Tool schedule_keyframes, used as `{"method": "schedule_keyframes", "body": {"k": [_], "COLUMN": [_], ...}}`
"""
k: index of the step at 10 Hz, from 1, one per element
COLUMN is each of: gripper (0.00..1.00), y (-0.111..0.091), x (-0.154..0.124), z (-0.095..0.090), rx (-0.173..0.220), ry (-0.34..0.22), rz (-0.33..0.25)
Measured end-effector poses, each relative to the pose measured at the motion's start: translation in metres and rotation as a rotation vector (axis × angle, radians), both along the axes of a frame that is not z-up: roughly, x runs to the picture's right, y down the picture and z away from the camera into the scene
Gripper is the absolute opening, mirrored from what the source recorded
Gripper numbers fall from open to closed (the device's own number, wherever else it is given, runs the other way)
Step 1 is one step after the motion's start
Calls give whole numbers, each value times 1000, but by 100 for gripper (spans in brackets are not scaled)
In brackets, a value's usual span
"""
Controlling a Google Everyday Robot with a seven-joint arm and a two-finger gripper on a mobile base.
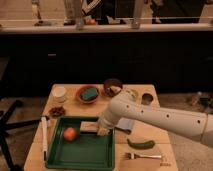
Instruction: Place eraser in tray
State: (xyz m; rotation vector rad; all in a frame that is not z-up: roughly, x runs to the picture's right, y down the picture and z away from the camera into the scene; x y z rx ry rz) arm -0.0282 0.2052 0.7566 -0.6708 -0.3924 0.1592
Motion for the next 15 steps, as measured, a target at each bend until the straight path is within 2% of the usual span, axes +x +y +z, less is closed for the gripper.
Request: {"method": "schedule_keyframes", "body": {"k": [5, 6, 15], "gripper": [68, 73, 74], "y": [0, 0, 1], "x": [1, 1, 1], "z": [0, 0, 0], "rx": [0, 0, -2], "ry": [1, 1, 1], "rz": [1, 1, 2]}}
